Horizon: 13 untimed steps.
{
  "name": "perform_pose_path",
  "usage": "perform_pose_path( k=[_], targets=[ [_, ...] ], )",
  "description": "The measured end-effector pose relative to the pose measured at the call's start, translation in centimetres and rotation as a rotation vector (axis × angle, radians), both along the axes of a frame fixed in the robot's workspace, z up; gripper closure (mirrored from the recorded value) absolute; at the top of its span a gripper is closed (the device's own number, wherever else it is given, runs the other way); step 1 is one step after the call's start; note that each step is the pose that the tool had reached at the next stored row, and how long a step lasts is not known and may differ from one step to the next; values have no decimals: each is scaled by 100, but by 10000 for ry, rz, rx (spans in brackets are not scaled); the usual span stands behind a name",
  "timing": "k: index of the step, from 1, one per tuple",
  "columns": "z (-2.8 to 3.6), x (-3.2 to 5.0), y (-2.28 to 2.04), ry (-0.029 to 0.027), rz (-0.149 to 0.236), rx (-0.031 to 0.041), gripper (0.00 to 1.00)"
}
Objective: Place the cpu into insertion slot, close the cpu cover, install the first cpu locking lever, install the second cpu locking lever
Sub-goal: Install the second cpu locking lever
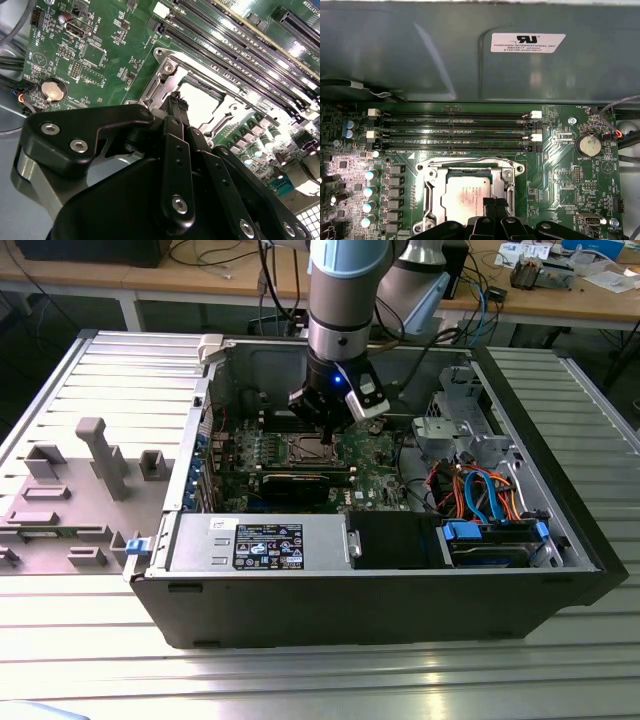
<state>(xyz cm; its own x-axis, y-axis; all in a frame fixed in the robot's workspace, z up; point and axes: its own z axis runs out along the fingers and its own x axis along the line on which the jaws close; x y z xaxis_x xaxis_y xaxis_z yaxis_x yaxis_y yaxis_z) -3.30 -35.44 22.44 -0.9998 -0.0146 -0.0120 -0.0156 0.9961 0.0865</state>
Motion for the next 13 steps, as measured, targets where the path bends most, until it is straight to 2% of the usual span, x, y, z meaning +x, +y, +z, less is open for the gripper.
perform_pose_path(
  k=[8, 13],
  targets=[
    [0, 0, -16, 0, 0, -1, 89],
    [0, 0, -45, 0, 0, 0, 89]
  ],
)
